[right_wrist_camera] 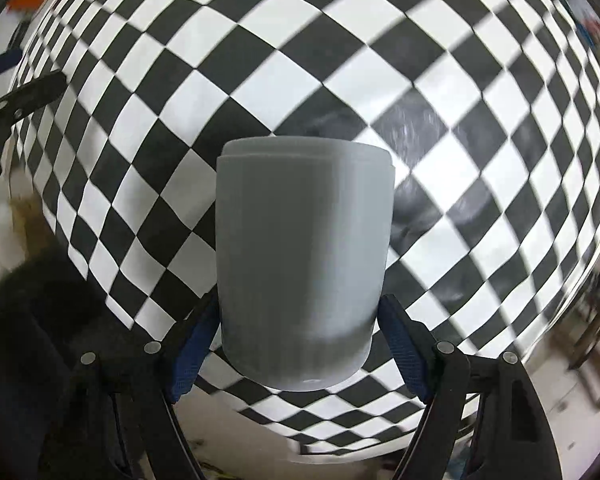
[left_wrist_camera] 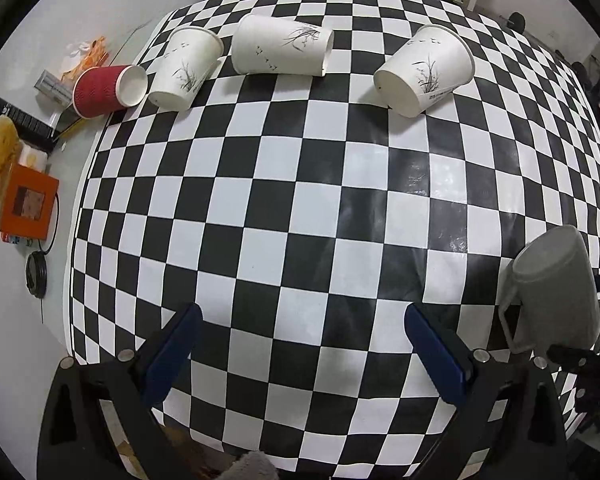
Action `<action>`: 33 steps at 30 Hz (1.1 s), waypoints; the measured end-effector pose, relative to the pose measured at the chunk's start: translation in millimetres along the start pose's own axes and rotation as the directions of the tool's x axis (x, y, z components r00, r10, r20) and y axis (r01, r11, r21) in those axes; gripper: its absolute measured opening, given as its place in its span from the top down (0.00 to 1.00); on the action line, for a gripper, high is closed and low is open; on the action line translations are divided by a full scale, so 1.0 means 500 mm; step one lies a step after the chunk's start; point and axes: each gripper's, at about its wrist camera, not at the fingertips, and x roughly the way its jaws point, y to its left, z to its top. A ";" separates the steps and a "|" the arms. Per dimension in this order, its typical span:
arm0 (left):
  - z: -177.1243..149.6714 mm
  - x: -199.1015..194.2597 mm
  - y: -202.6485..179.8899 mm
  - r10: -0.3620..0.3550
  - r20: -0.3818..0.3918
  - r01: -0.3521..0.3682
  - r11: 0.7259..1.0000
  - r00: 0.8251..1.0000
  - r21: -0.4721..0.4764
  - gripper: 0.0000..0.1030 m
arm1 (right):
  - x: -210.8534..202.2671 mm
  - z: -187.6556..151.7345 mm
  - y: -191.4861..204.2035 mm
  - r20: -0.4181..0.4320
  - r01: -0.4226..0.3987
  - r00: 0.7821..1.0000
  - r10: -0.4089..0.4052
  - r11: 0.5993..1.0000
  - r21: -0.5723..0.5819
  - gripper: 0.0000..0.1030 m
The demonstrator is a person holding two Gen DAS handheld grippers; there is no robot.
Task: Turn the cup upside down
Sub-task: 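Carry the inverted grey mug with the right tool down toward the table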
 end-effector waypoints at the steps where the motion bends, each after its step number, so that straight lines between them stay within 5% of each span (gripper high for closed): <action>1: -0.001 -0.004 -0.009 0.000 0.000 0.000 1.000 1.000 0.004 0.00 | -0.001 0.000 -0.003 0.000 -0.013 1.000 0.013 1.000 0.021 0.20; 8: 0.014 -0.003 -0.010 -0.016 0.003 0.016 1.000 1.000 0.021 0.00 | -0.028 0.013 -0.044 -0.038 -0.058 0.997 0.063 0.990 0.132 0.07; 15: 0.041 0.034 0.014 -0.027 -0.021 0.028 0.999 0.999 0.021 0.00 | -0.030 0.084 -0.029 -0.060 -0.077 0.994 0.086 0.987 0.140 0.08; 17: 0.040 0.041 0.005 -0.029 -0.021 0.029 0.999 0.999 0.021 0.00 | -0.008 0.084 -0.035 -0.068 -0.075 0.994 0.086 0.985 0.155 0.19; 19: 0.042 0.039 0.004 -0.019 -0.021 0.020 1.000 1.000 0.013 0.00 | -0.006 0.083 -0.040 -0.045 -0.083 0.995 0.092 0.980 0.181 0.20; 23: 0.049 0.052 0.022 -0.033 -0.033 0.032 0.999 0.999 -0.029 0.00 | -0.060 0.054 -0.067 0.131 -0.160 0.983 0.130 0.952 0.260 0.20; 26: 0.060 0.056 0.034 -0.053 -0.038 0.051 0.997 0.998 -0.060 0.00 | -0.118 0.031 -0.107 0.331 -0.229 0.937 0.109 0.908 0.351 0.20; 29: 0.075 0.073 0.049 -0.056 -0.046 0.052 0.996 0.997 -0.078 0.00 | -0.154 0.017 -0.144 0.527 -0.280 0.850 0.004 0.851 0.444 0.20; 33: 0.093 0.096 0.057 -0.040 -0.048 0.037 0.997 0.998 -0.069 0.00 | -0.151 0.007 -0.160 0.673 -0.356 0.732 -0.105 0.784 0.509 0.20</action>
